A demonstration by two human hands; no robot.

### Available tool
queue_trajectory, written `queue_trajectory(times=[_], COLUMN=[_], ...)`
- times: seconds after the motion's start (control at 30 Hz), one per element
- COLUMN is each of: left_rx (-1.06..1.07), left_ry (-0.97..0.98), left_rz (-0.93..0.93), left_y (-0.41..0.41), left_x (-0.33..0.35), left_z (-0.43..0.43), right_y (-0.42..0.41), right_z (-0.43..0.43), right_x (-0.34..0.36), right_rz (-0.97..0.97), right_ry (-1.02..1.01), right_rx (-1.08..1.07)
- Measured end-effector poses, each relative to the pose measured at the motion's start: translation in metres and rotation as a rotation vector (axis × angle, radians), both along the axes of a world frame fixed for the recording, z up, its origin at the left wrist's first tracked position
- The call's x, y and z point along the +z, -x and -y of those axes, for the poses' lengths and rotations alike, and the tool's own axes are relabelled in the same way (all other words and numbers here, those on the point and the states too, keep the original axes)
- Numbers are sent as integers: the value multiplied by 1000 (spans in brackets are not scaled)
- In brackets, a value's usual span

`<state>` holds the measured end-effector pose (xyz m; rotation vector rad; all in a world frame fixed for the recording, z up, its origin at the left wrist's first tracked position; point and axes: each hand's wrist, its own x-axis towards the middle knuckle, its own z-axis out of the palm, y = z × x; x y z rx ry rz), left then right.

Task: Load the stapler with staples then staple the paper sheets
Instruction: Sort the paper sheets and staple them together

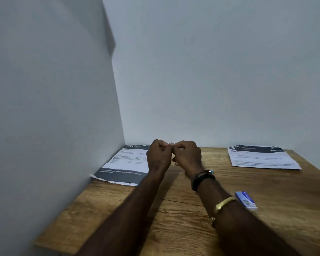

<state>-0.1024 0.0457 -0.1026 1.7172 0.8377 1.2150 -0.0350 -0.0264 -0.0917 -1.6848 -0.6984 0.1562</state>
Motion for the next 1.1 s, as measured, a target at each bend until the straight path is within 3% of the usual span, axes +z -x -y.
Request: queue_trajectory(times=[0.37,0.73,1.0,1.1], left_rx=[140,189,158,148], left_ry=[137,270,312,277], left_rz=[-84,-102,-65,-37], left_y=[30,25,24,24], left_x=[-21,-32,-31,-27], left_z=[-56,-80,-85,-82], right_y=[27,24,21,21], right_z=[-63,-95,-109,-111], right_x=[-27,-34,-33,-30], right_rz=[-38,206,184,86], right_ry=[202,529,545,398], right_rx=[79,-26,-12,35])
